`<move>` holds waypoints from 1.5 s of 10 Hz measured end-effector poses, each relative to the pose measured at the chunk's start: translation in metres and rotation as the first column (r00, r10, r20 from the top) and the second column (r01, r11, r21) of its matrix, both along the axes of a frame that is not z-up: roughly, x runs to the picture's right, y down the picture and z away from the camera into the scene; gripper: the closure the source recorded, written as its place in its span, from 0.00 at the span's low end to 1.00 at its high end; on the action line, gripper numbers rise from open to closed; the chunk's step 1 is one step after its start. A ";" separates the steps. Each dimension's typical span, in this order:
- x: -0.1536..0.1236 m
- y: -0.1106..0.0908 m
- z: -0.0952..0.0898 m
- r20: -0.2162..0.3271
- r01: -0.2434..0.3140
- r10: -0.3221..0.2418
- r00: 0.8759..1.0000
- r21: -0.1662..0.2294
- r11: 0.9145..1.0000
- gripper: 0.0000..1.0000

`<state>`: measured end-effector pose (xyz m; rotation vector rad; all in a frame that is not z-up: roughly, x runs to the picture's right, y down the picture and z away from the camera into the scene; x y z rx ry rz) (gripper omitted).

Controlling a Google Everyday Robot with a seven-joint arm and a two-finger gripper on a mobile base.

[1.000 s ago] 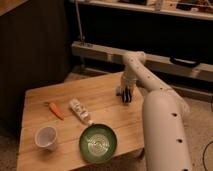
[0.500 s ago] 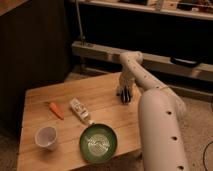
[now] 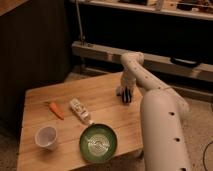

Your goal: Place the eraser on the white sponge

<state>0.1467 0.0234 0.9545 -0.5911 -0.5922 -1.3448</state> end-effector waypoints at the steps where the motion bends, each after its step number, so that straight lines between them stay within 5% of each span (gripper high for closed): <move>1: 0.001 0.000 -0.001 -0.004 -0.004 0.004 1.000 0.004 1.000 0.20; 15: 0.002 -0.002 -0.004 -0.011 -0.033 0.033 0.999 0.028 0.999 0.20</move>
